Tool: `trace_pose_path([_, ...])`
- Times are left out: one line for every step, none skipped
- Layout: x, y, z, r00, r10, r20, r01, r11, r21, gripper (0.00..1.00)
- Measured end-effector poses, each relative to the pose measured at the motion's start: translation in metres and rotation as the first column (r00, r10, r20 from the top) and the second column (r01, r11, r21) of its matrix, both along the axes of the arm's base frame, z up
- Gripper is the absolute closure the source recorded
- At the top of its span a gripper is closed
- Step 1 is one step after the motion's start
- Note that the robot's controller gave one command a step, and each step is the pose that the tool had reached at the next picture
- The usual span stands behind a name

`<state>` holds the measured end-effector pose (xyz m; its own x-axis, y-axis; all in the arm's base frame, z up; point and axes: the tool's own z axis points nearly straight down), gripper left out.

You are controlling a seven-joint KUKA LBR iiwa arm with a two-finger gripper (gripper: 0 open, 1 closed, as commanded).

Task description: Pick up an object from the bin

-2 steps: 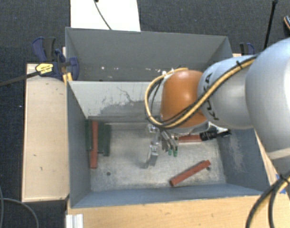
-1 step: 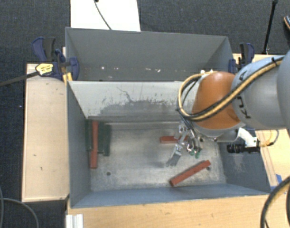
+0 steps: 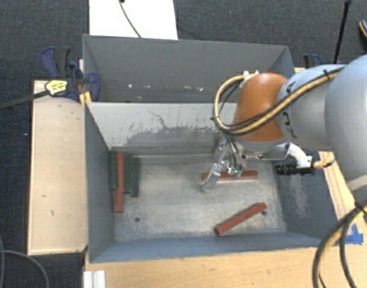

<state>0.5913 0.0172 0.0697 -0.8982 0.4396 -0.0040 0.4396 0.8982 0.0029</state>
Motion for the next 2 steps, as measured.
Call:
trace_pose_path([-0.001, 0.000, 0.001, 1.000, -0.004, -0.002, 0.004, 1.000, 0.000, 1.00])
trace_pose_path([-0.017, -0.002, 0.148, 1.000, 0.023, 0.005, -0.023, 1.000, 0.000, 1.00])
